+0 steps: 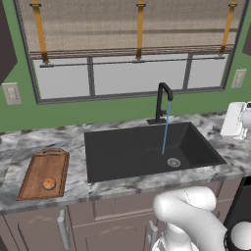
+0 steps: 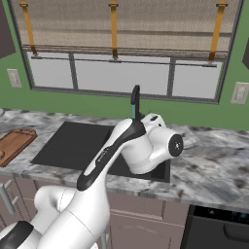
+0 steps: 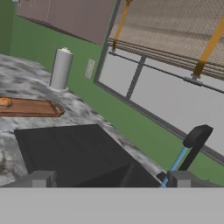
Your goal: Pick the tangerine from the sink and place it on the cutting board to airdry. Then turn off the sink faucet.
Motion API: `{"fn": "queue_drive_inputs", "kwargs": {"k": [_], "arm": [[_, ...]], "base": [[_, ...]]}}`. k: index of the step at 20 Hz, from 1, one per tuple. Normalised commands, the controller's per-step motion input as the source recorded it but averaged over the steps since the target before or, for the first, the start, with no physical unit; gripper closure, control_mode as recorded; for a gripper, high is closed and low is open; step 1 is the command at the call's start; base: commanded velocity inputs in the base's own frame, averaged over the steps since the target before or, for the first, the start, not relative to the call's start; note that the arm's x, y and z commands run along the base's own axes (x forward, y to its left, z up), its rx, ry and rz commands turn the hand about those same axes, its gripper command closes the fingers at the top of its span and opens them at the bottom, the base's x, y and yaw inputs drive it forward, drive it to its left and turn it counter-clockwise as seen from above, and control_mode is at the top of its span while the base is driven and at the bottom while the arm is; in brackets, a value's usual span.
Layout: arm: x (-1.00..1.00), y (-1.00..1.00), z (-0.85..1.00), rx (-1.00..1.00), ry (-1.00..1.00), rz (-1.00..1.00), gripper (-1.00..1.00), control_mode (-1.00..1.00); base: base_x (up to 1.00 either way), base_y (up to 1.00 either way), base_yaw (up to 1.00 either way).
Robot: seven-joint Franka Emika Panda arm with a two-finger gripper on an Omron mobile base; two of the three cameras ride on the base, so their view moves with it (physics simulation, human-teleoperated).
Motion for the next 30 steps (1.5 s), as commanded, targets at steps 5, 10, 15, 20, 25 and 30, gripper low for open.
{"fn": "queue_drive_inputs", "kwargs": {"k": [5,10,15,20,25,30], "arm": [[0.09,0.00,-0.02,0.02,0.00,0.10,-1.00,-1.00],[0.09,0.00,-0.03,0.06,0.03,0.04,-1.00,-1.00],[0.12,0.00,-0.08,0.10,0.07,0.00,-1.00,-1.00],[0.16,0.00,-0.03,0.09,0.07,0.00,-1.00,-1.00],[0.14,0.00,-0.06,0.05,0.02,0.02,-1.00,-1.00],[0.09,0.00,-0.12,0.01,0.00,0.07,-1.00,-1.00]], "base": [[0.00,0.00,0.00],[0.00,0.00,0.00],[0.00,0.00,0.00],[0.00,0.00,0.00],[0.00,0.00,0.00],[0.00,0.00,0.00]]}}
